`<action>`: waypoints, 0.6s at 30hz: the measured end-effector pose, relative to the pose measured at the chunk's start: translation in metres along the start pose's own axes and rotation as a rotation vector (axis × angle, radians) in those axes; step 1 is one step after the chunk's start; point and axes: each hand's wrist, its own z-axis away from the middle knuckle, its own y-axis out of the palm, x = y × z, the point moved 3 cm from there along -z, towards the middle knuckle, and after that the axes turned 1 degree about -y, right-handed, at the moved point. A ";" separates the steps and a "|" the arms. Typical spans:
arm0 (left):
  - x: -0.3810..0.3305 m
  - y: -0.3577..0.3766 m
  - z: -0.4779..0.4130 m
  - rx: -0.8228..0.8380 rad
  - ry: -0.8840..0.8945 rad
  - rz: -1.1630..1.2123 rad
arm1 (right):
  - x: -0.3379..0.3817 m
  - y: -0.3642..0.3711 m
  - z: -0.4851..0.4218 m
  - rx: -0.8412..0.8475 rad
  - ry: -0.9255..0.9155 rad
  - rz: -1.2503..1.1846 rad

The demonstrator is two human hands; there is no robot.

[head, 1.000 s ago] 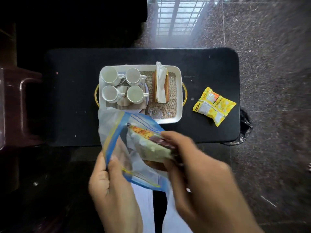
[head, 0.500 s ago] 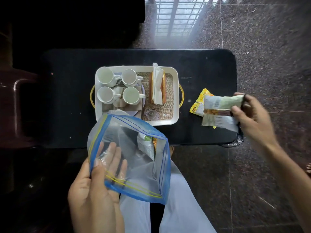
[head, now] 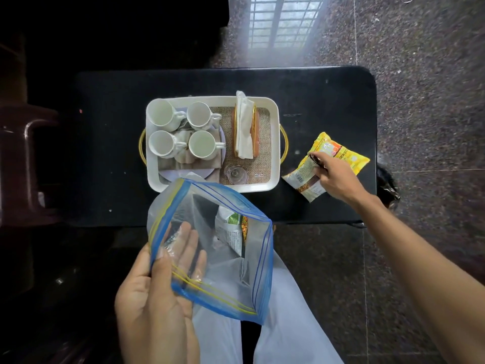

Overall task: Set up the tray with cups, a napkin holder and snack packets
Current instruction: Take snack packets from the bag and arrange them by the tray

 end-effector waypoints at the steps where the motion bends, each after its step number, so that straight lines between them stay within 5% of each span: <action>1: 0.000 0.003 0.001 0.011 0.010 -0.022 | -0.001 0.000 -0.001 -0.037 0.000 0.019; 7: -0.002 0.008 0.006 -0.039 0.015 -0.071 | 0.030 -0.030 0.019 -0.214 -0.003 0.103; 12: -0.002 0.013 0.013 -0.033 0.029 -0.064 | 0.149 -0.101 0.128 -0.585 -0.254 -0.239; 14: 0.000 0.017 0.018 -0.021 0.038 -0.058 | 0.198 -0.110 0.175 -0.489 -0.380 -0.322; 16: 0.002 0.023 0.022 0.002 0.032 -0.052 | 0.230 -0.098 0.197 -0.208 -0.416 -0.318; 18: 0.006 0.027 0.027 0.020 0.042 -0.051 | 0.247 -0.069 0.193 0.117 -0.354 -0.060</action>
